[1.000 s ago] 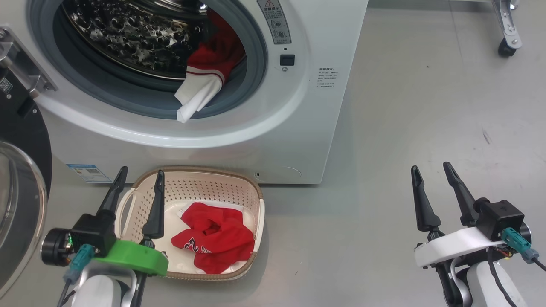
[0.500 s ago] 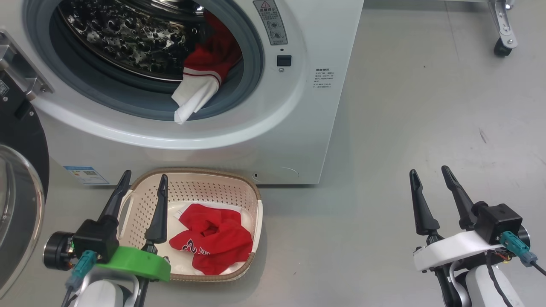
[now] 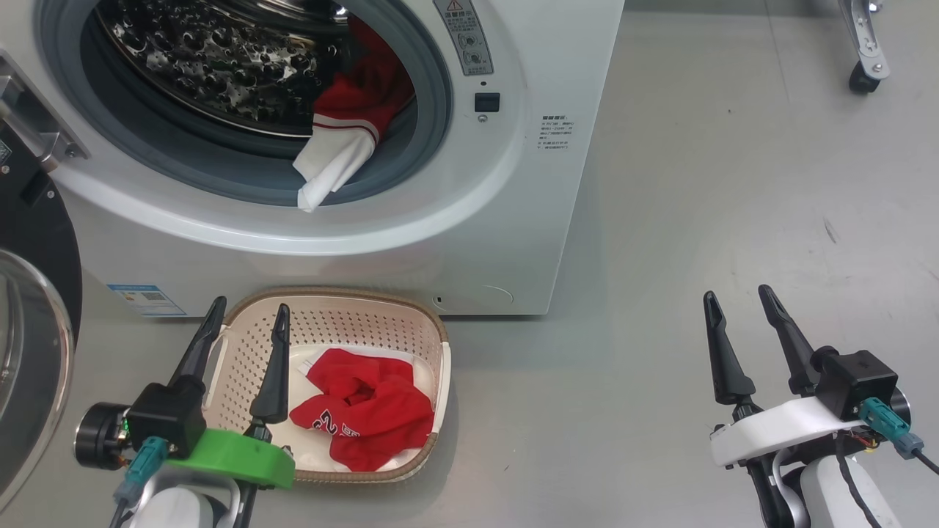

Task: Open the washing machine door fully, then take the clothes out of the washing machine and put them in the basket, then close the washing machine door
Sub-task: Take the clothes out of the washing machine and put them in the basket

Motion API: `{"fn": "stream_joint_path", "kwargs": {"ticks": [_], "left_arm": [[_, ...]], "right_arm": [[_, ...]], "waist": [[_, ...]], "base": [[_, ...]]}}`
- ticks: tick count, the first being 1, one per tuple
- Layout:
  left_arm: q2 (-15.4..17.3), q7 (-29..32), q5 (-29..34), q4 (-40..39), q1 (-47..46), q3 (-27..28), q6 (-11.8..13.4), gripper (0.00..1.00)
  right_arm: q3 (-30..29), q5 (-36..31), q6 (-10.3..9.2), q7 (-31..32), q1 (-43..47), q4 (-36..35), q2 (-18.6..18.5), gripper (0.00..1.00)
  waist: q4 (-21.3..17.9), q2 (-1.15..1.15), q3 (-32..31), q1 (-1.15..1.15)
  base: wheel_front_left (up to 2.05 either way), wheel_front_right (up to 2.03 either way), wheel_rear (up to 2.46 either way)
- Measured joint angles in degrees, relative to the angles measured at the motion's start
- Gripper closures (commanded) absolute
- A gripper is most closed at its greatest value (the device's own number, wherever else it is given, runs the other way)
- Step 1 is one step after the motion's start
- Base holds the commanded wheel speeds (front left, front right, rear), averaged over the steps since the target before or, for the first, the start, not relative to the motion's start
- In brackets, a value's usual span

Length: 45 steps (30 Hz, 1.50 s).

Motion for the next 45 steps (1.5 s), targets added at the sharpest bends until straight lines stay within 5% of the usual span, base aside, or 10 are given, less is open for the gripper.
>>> {"fn": "stream_joint_path", "kwargs": {"ticks": [29,45], "left_arm": [[-0.02,0.00,0.54,-1.44,0.15,-0.07,0.49,0.00],[2.12,0.02,2.26,-2.26,-2.99,2.36,0.93,0.00]], "right_arm": [[0.65,0.00,0.01,0.00,0.00,-0.27,0.29,0.00],[3.38,-0.18,0.03,0.00,-0.75,-2.76,0.42,0.00]], "waist": [[-1.26,0.00,0.93,0.00],[-3.75,0.00,7.01,0.00]], "base": [[0.00,0.00,0.00],[0.00,0.00,0.00]]}}
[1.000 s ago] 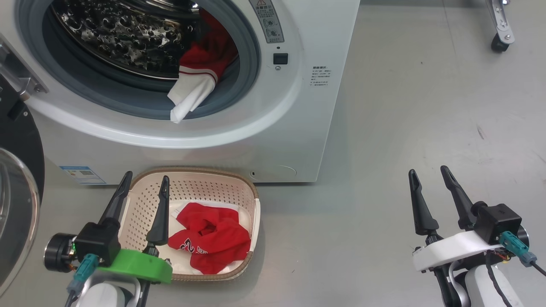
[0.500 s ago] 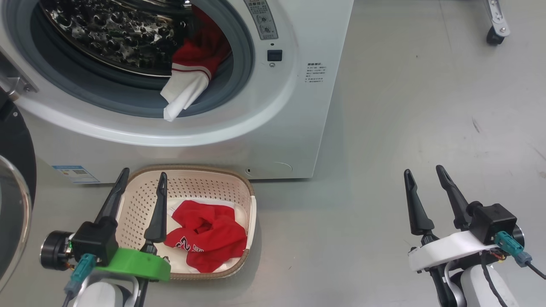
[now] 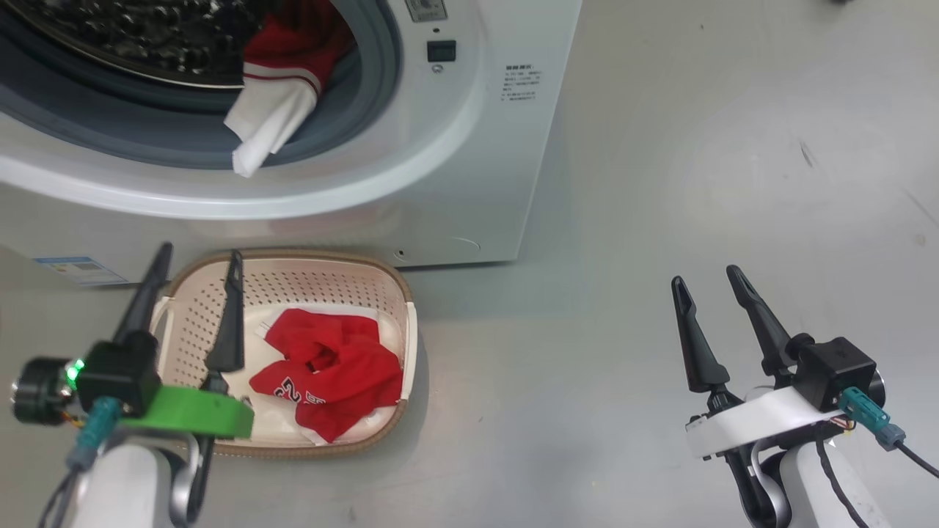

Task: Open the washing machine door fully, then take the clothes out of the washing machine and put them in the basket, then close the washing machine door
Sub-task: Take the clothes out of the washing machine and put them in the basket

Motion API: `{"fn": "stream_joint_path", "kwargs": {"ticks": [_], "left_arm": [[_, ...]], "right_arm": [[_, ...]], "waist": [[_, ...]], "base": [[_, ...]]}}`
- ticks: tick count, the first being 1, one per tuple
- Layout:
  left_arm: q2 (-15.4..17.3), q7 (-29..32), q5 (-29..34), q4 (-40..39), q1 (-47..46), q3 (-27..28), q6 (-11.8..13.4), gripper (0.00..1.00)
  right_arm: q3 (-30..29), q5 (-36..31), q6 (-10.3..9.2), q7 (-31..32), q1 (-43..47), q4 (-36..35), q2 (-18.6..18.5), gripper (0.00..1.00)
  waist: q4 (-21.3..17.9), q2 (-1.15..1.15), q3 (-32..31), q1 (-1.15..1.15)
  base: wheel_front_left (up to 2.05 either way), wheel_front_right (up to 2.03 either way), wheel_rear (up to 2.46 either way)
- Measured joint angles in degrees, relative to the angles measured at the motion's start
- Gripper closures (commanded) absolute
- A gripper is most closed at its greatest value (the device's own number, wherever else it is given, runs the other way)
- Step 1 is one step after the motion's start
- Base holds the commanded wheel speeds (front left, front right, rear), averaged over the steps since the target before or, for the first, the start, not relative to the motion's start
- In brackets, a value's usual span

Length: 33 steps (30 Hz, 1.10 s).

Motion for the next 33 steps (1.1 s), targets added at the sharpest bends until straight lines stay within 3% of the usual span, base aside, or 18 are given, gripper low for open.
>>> {"fn": "stream_joint_path", "kwargs": {"ticks": [13,33], "left_arm": [[3.78,10.32,-4.33,0.89,-15.75,5.26,-0.02,0.00],[9.67,26.31,-7.36,14.21,-34.13,9.59,1.53,0.00]], "right_arm": [[2.00,0.01,0.04,0.00,-4.15,-1.88,0.31,0.00],[4.77,0.27,0.05,0.00,-7.50,-2.08,0.47,0.00]], "waist": [[-4.55,0.00,8.01,0.00],[-12.55,0.00,15.82,0.00]], "base": [[0.00,0.00,0.00],[0.00,0.00,0.00]]}}
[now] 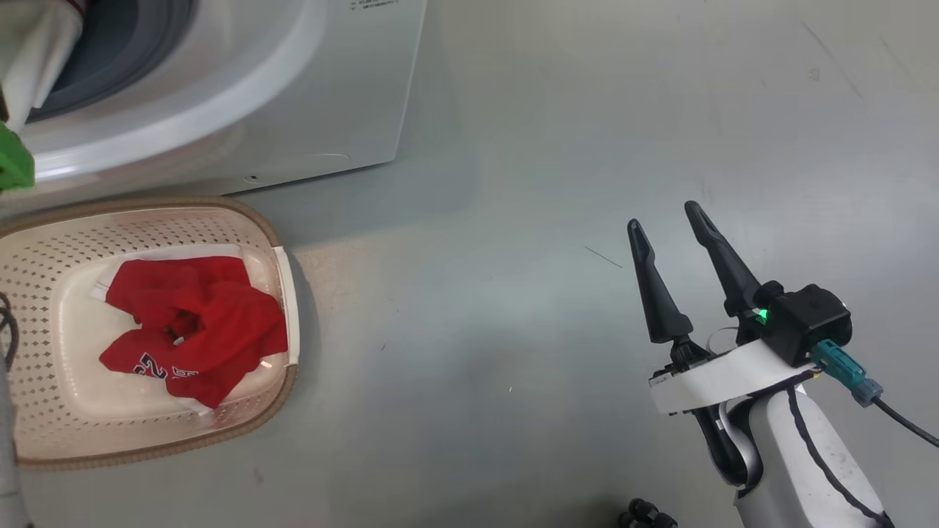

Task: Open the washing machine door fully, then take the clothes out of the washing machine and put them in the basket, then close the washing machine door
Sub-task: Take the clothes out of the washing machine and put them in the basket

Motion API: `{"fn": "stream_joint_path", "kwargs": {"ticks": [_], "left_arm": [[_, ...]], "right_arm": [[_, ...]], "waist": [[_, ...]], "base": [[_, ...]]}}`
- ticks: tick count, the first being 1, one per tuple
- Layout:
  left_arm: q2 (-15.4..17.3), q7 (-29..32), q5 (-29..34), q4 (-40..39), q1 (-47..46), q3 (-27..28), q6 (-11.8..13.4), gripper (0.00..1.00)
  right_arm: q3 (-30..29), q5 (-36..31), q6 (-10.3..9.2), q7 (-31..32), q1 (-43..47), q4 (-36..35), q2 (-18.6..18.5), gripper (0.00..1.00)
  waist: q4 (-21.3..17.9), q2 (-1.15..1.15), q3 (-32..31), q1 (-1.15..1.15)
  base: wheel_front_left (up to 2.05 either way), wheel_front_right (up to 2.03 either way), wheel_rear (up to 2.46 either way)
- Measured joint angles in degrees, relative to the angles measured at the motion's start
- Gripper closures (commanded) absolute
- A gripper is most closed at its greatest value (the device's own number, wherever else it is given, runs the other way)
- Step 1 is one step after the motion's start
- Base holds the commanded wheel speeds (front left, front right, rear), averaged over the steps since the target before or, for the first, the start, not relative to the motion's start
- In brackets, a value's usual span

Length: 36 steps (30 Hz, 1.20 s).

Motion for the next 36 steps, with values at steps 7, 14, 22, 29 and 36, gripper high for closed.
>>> {"fn": "stream_joint_path", "kwargs": {"ticks": [7,14,22,29,36], "left_arm": [[2.25,3.66,0.00,3.99,-4.43,0.71,0.18,0.00],[4.14,6.05,-0.01,6.41,-7.81,1.03,0.49,0.00],[6.25,7.91,0.00,9.43,-11.17,1.32,0.49,0.00],[6.50,7.99,0.09,10.88,-13.17,0.07,-0.04,0.00],[6.55,8.47,0.60,13.57,-14.41,-1.00,-0.12,0.00]], "right_arm": [[2.33,2.32,0.00,0.00,-0.83,-0.01,0.09,0.00],[3.57,3.26,-0.09,0.00,-1.36,-0.14,0.11,0.00],[5.14,5.83,-0.68,0.00,-2.52,-0.58,0.13,0.00],[5.94,6.64,-1.19,0.00,-3.21,-0.60,0.14,0.00],[6.23,6.55,-2.09,0.00,-3.56,-0.67,0.18,0.00]], "waist": [[-2.26,0.00,1.76,0.00],[-4.01,0.00,3.03,0.00],[-6.29,0.00,4.63,0.00],[-7.80,0.00,5.55,0.00],[-8.54,0.00,6.05,0.00]], "base": [[0.00,0.00,0.00],[0.00,0.00,0.00],[0.00,0.00,0.00],[0.00,0.00,0.00],[0.00,0.00,0.00]]}}
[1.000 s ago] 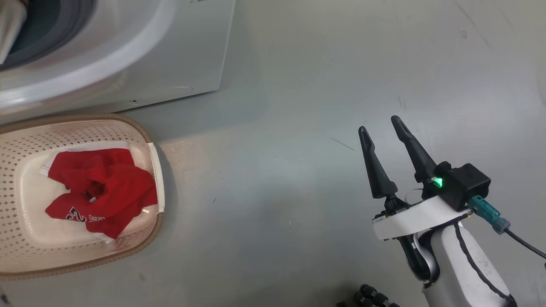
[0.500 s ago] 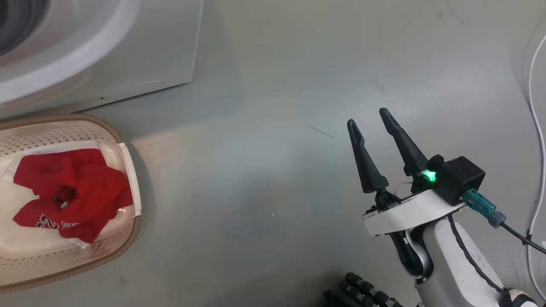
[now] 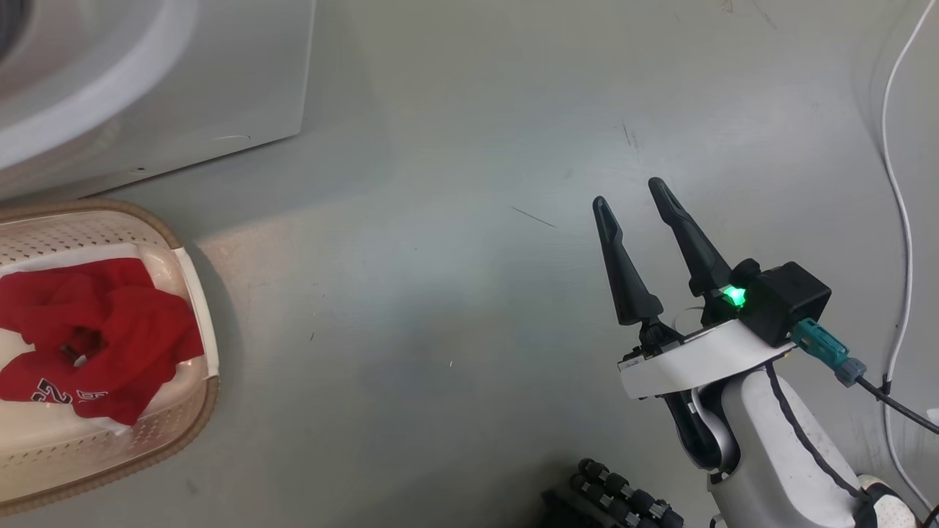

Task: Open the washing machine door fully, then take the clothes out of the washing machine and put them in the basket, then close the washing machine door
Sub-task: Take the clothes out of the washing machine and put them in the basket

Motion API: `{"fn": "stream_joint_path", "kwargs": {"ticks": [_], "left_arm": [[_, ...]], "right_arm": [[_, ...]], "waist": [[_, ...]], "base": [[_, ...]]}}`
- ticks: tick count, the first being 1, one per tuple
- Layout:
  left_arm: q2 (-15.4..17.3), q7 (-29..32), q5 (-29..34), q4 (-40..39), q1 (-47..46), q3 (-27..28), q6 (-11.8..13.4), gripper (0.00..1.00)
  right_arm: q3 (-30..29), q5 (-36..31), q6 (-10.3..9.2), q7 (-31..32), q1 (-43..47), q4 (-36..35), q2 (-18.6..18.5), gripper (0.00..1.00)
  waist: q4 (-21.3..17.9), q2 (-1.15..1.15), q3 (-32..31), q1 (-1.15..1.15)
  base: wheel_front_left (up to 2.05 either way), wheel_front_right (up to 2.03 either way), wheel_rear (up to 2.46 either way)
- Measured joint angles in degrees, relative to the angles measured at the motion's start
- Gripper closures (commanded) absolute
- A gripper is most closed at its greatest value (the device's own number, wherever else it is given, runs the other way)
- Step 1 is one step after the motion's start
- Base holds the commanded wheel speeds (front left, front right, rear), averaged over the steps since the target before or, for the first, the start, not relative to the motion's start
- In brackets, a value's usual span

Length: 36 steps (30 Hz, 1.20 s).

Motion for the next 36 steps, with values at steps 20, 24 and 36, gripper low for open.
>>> {"fn": "stream_joint_path", "kwargs": {"ticks": [20,24,36], "left_arm": [[-0.01,-2.50,0.47,4.20,-2.94,-1.36,-1.00,1.00],[-0.56,-4.72,0.42,5.15,-2.94,-1.56,-1.63,1.00],[-5.03,-13.08,-1.21,7.04,-0.75,-1.86,-2.50,1.00]], "right_arm": [[0.33,-0.09,-1.11,0.00,-0.97,-0.01,0.01,0.00],[0.16,-0.22,-1.54,0.00,-1.03,0.05,0.01,0.00],[-1.80,-2.78,-1.54,0.00,-1.11,0.96,-0.01,0.00]], "waist": [[-0.34,0.00,0.26,0.00],[0.22,0.00,-0.35,0.00],[3.18,0.00,-3.65,0.00]], "base": [[0.00,0.00,0.00],[0.00,0.00,0.00],[0.00,0.00,0.00]]}}
